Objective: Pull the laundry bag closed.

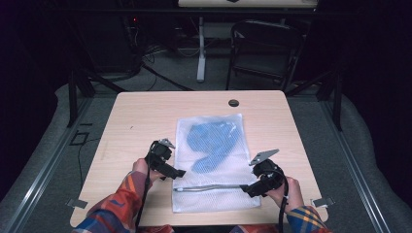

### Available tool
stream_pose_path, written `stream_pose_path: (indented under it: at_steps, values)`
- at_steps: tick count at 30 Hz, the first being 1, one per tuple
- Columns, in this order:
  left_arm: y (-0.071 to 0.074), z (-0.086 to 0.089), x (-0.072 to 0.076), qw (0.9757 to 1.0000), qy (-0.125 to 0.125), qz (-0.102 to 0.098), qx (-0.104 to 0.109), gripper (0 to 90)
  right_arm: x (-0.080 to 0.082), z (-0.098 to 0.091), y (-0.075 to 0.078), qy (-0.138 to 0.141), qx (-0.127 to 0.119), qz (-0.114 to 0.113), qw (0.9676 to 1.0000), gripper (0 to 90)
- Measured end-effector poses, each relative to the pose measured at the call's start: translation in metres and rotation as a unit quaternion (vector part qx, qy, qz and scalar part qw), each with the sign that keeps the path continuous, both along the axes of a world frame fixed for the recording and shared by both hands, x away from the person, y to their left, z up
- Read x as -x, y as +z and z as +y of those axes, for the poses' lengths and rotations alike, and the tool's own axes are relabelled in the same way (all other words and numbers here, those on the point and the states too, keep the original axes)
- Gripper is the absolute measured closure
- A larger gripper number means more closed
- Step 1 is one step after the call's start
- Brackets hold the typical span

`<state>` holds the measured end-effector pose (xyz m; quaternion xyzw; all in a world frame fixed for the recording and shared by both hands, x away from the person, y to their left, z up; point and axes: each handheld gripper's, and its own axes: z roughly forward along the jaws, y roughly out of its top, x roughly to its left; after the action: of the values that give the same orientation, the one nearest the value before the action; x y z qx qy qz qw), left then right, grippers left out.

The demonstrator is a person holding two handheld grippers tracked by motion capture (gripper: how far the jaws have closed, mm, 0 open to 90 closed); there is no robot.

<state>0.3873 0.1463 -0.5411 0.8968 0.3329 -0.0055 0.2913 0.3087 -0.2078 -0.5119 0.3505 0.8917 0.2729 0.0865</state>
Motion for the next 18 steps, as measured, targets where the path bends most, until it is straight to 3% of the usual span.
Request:
stream_pose_path:
  at_steps: [9, 18]
  values:
    - [-0.001, -0.008, 0.002, 0.9998, -0.015, 0.004, -0.013, 8.4, 0.002, 0.026, 0.0, 0.032, -0.008, 0.0, 0.9995, 18.5]
    - [-0.003, -0.01, 0.002, 0.9997, -0.02, 0.007, -0.013, 28.7, 0.002, 0.043, -0.001, 0.044, -0.023, 0.004, 0.9988, 28.2]
